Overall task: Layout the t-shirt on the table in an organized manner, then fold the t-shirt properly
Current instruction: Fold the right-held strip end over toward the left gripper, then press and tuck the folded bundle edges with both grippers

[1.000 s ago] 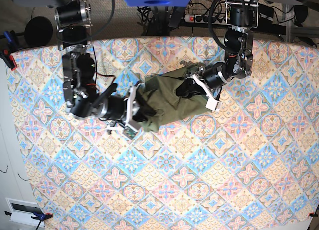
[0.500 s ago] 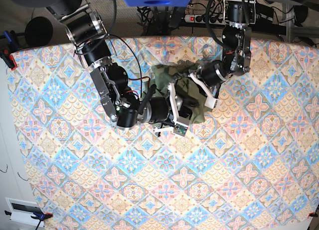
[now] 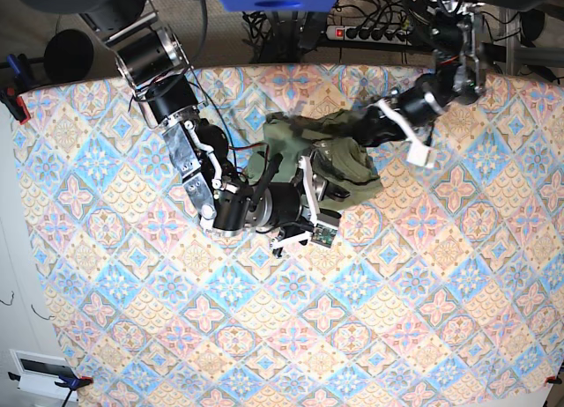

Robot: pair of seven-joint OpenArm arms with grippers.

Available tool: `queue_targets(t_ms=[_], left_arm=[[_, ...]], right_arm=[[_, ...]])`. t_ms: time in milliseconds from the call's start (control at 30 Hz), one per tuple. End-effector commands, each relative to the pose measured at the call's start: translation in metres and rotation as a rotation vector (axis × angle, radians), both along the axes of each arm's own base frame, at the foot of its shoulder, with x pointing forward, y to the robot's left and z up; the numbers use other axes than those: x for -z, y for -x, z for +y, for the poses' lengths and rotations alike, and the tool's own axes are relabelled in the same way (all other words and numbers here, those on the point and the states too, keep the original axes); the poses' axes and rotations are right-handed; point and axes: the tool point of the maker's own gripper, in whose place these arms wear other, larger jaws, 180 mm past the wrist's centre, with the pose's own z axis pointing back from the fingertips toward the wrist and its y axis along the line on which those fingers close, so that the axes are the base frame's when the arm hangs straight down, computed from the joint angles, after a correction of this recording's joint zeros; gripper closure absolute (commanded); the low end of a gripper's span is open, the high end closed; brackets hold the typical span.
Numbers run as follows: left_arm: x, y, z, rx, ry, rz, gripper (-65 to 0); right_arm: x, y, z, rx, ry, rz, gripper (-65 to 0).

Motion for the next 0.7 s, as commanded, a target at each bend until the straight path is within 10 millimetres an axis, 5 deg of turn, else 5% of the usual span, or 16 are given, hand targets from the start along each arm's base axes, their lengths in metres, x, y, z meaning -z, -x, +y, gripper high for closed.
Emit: queue_targets(t_ms=[0, 167, 367, 500, 667], left_arm=[[-0.014, 0.0, 0.002, 0.006, 0.028, -0.039, -14.9], [-0.025, 0.011, 0.01, 0.016, 0.067, -0.031, -14.9], [-0.052, 0.02, -0.021, 0.14, 0.098, -0.069, -14.9], [-0.061, 0.004, -0.03, 0.132, 0.114, -0.113, -14.9], [-0.035, -0.011, -0.024, 0.105, 0.007, -0.093, -14.9]], right_arm=[[-0.024, -0.019, -0.005, 0.041, -0.05, -0.061, -22.4], [-0.008, -0.032, -0.039, 0.157, -0.013, -0.049, -22.4], [0.018, -0.039, -0.075, 0.254, 0.118, -0.062, -20.9], [0.03, -0.042, -0.086, 0.273, 0.199, -0.082, -17.1], [0.041, -0.044, -0.093, 0.284, 0.247, -0.072, -16.5]])
